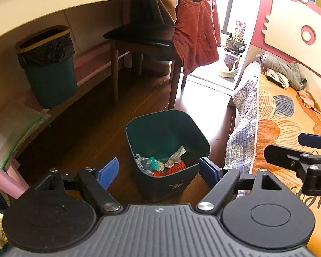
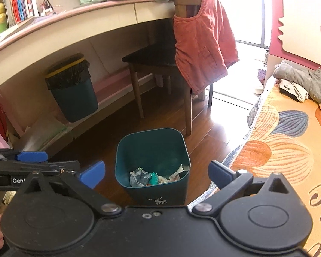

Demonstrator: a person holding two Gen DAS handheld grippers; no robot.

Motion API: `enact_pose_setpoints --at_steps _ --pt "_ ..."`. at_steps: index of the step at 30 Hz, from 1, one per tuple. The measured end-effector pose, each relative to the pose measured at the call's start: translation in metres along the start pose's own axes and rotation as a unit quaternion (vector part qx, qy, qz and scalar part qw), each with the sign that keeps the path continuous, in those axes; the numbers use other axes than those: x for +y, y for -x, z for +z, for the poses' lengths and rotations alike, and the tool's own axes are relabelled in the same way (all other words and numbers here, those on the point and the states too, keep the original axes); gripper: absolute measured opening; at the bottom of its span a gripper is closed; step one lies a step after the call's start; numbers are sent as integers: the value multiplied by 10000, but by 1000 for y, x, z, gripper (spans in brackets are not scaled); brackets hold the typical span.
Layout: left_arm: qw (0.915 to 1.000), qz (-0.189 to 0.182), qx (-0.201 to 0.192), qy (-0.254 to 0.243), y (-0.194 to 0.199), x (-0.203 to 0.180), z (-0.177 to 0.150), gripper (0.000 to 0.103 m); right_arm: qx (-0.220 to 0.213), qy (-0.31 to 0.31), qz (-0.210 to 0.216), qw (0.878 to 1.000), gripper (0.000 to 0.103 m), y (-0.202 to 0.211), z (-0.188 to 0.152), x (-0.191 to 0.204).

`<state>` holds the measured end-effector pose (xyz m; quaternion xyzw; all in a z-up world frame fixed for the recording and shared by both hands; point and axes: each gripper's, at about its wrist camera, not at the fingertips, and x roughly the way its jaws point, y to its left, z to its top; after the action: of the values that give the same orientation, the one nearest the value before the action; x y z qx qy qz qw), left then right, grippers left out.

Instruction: Collect trash

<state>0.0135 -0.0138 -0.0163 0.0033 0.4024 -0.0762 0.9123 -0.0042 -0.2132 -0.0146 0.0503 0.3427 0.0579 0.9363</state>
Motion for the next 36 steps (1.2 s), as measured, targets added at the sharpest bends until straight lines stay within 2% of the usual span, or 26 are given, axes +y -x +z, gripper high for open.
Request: enact_pose_setpoints --at_steps 11,36 --pt "9999 118 -46 38 10 7 -8 82 -191 111 -89 9997 103 5 -10 10" --pt "9995 296 -80 -110 12 -6 -11 82 -185 181 -139 9996 103 3 -6 12"
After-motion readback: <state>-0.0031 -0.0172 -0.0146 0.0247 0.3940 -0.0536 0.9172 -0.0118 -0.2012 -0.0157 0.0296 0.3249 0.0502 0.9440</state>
